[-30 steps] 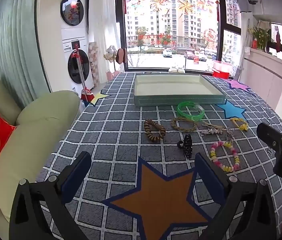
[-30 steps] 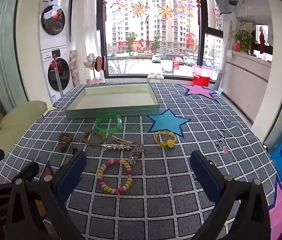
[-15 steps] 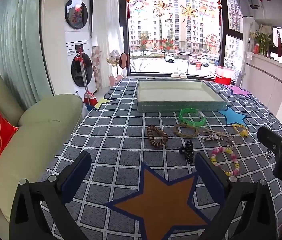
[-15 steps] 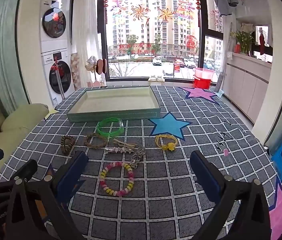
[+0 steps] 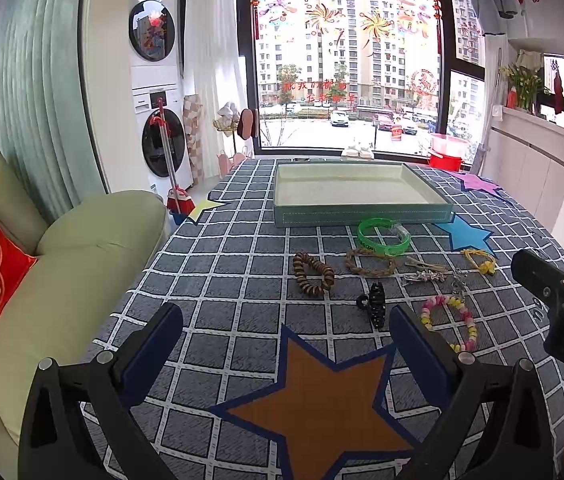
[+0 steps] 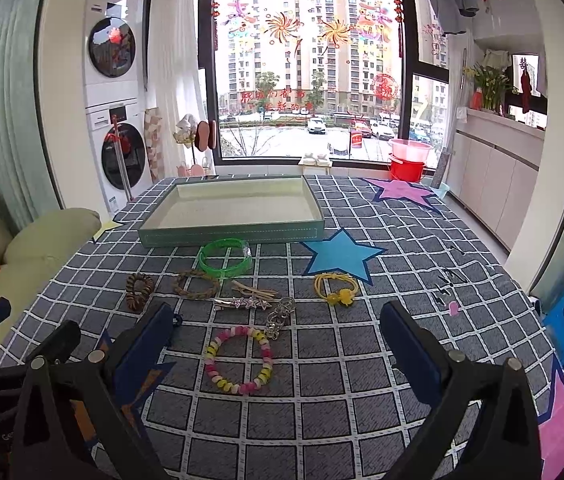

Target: Organize jewelry

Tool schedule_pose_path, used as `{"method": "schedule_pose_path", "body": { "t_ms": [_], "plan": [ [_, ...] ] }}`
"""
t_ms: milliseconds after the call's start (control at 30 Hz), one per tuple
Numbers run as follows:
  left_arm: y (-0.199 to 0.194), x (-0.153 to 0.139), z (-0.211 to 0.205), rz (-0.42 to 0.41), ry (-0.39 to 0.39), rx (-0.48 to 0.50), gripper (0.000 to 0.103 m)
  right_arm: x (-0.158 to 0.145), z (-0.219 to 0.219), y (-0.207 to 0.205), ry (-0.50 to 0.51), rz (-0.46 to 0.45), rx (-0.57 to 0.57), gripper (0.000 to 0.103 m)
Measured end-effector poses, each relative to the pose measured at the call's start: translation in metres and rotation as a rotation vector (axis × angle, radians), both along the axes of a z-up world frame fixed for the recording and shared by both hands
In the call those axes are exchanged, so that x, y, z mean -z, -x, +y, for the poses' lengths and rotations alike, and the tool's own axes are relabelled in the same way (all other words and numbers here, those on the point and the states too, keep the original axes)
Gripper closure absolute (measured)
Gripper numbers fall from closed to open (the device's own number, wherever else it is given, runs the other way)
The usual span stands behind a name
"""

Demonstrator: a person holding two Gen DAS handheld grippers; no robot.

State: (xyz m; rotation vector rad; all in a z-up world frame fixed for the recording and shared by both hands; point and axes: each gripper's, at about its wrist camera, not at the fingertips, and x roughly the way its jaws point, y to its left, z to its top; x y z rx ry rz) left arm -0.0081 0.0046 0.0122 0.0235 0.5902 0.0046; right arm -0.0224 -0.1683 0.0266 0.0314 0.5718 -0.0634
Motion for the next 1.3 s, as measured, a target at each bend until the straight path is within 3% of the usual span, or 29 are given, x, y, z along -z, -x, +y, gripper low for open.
{"method": "schedule_pose_path", "body": {
  "t_ms": [1300],
  "plan": [
    [0.0026,-0.0009,0.0004,-0.002,0.004,-0.001,0.0,-0.0051,0.0057,-0.0004,-0.006,-0.012,-0.008,0.0]
  ]
}}
